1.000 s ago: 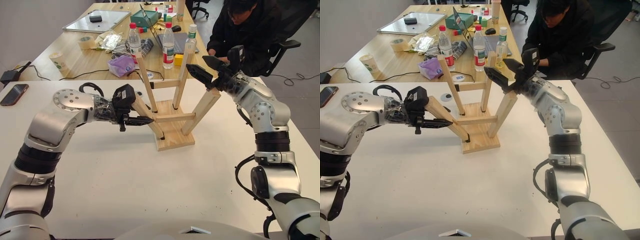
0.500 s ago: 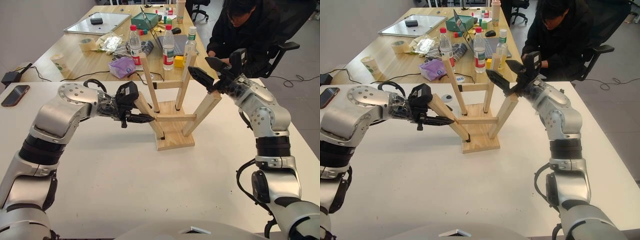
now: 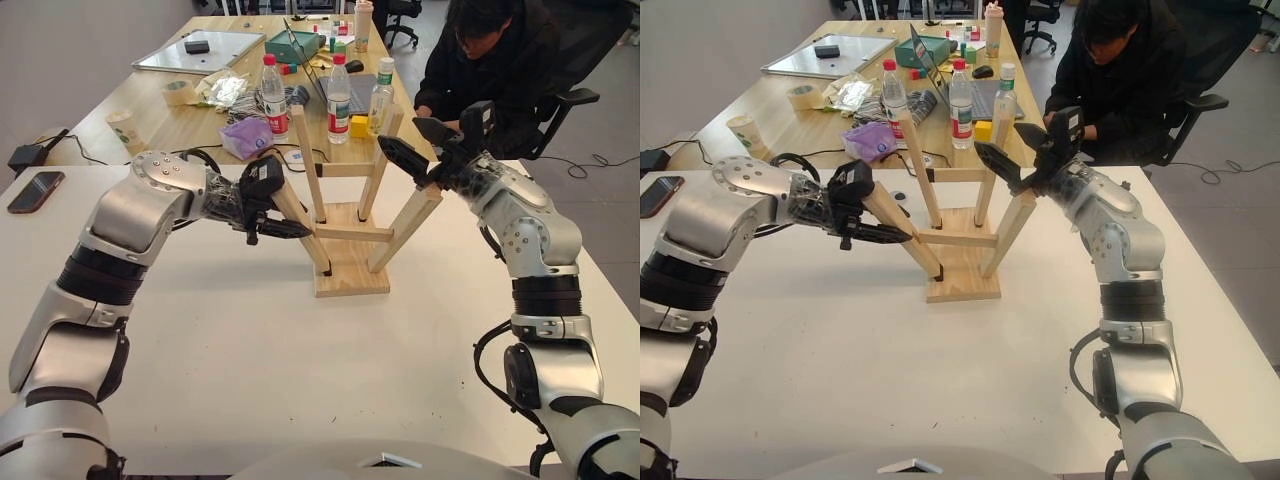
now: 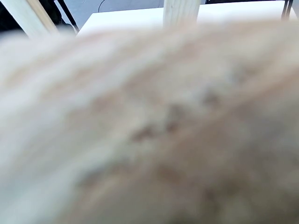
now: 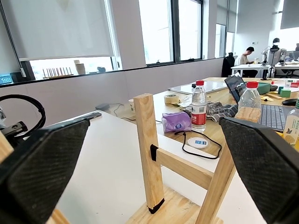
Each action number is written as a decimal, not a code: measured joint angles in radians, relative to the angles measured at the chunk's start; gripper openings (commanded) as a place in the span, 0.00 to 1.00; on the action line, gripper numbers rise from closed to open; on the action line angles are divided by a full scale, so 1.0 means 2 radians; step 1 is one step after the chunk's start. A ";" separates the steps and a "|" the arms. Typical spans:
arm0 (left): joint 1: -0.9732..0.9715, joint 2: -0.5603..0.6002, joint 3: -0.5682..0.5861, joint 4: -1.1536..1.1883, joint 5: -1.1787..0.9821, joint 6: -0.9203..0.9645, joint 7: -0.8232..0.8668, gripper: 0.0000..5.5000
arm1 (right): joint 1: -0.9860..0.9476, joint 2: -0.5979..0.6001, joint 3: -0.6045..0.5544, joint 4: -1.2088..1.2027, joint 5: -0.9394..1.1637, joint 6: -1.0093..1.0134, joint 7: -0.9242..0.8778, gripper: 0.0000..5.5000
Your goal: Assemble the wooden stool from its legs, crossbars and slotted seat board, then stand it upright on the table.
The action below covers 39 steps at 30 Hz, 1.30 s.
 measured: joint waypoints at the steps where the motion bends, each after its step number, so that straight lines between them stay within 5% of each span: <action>1: -0.004 -0.003 0.000 0.009 0.000 0.000 -0.003 0.37 | 0.000 0.000 0.000 0.000 0.000 0.000 0.000 0.93; 29: -0.063 -0.038 -0.075 0.042 0.084 -0.040 -0.047 0.37 | 0.021 -0.003 0.004 -0.037 0.000 -0.002 0.000 0.93; 34: 0.004 -0.059 0.004 -0.008 0.055 0.008 -0.001 0.37 | 0.021 -0.003 0.004 -0.039 0.001 0.000 -0.001 0.93; 39: 0.070 -0.147 0.124 -0.022 -0.023 0.057 0.107 0.54 | 0.022 -0.002 0.001 -0.049 0.017 0.009 0.000 0.94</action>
